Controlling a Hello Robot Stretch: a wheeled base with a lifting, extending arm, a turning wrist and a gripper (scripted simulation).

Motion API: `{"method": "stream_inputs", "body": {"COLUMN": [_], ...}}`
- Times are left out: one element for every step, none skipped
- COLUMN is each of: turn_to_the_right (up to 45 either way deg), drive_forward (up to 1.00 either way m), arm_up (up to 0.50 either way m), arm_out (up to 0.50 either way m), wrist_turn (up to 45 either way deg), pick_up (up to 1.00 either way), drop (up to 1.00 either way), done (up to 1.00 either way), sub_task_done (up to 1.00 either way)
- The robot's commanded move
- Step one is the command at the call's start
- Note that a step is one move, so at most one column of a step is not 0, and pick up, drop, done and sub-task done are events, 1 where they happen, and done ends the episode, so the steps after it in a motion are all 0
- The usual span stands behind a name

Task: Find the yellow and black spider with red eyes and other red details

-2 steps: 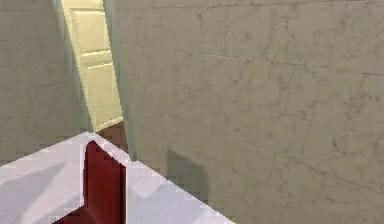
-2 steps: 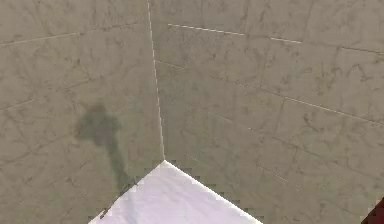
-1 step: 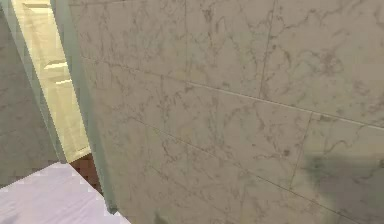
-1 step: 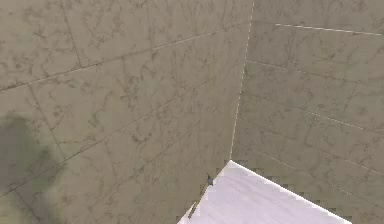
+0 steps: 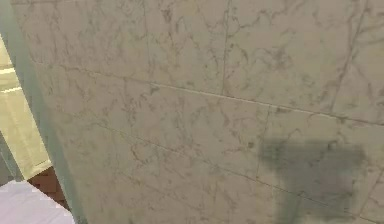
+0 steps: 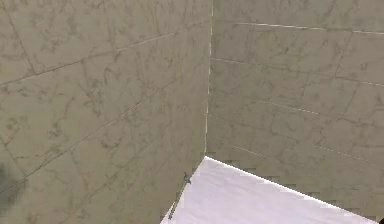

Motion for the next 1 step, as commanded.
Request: {"method": "stream_inputs", "body": {"turn_to_the_right": [0.0], "drive_forward": [0.30], "arm_up": [0.00], "arm_out": [0.00], "wrist_turn": [0.0], "pick_up": [0.00], "drop": [0.00], "done": [0.00], "sub_task_done": [0.00]}}
